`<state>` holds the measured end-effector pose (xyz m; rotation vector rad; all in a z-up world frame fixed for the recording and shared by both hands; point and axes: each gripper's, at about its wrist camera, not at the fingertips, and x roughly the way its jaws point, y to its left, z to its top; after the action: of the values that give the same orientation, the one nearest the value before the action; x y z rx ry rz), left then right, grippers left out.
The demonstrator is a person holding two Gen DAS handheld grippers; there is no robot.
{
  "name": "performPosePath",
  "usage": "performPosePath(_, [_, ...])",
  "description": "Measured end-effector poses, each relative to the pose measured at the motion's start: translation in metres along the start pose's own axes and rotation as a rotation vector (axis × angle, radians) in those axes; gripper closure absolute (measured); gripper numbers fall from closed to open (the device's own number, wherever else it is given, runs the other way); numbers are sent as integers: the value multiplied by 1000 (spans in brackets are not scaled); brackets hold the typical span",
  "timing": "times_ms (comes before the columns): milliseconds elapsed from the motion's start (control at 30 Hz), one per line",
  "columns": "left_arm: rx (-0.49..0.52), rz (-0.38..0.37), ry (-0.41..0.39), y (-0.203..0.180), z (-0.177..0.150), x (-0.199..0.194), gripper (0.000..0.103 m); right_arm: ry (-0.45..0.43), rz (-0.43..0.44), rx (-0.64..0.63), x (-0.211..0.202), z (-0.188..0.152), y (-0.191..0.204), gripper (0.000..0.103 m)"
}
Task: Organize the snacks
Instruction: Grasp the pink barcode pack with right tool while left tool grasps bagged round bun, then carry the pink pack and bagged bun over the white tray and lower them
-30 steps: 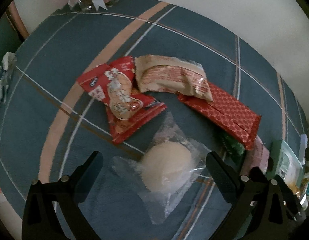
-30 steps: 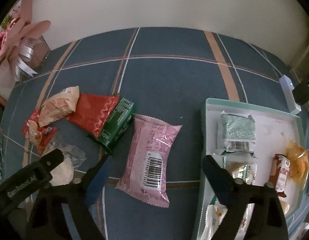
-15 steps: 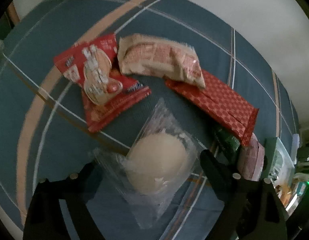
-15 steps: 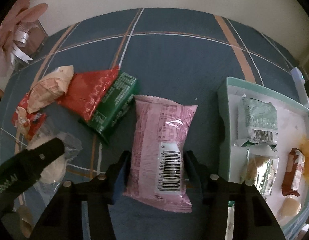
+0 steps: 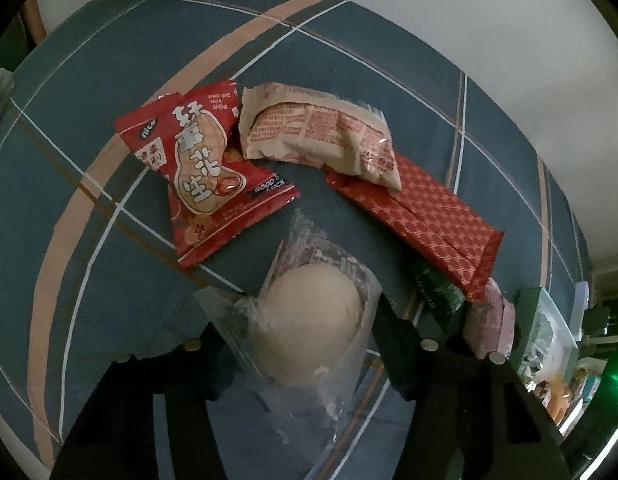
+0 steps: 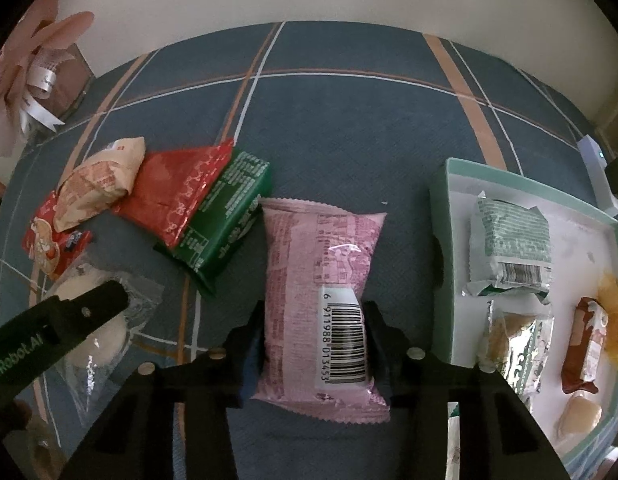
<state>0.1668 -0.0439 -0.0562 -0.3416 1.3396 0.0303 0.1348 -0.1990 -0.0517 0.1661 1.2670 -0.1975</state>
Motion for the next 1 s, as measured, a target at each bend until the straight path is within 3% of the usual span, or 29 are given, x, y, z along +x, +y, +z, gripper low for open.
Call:
performPosePath(100, [-7, -14, -3, -4, -1, -5, 48, 5, -4, -12, -1, 1, -2, 59])
performPosePath(533, [-8, -15, -36, -17, -13, -24, 51, -22, 23, -13, -32, 6, -5, 60])
performPosePath(1000, [16, -79, -148, -27, -16, -81, 51, -72, 35, 3, -77, -8, -8, 60])
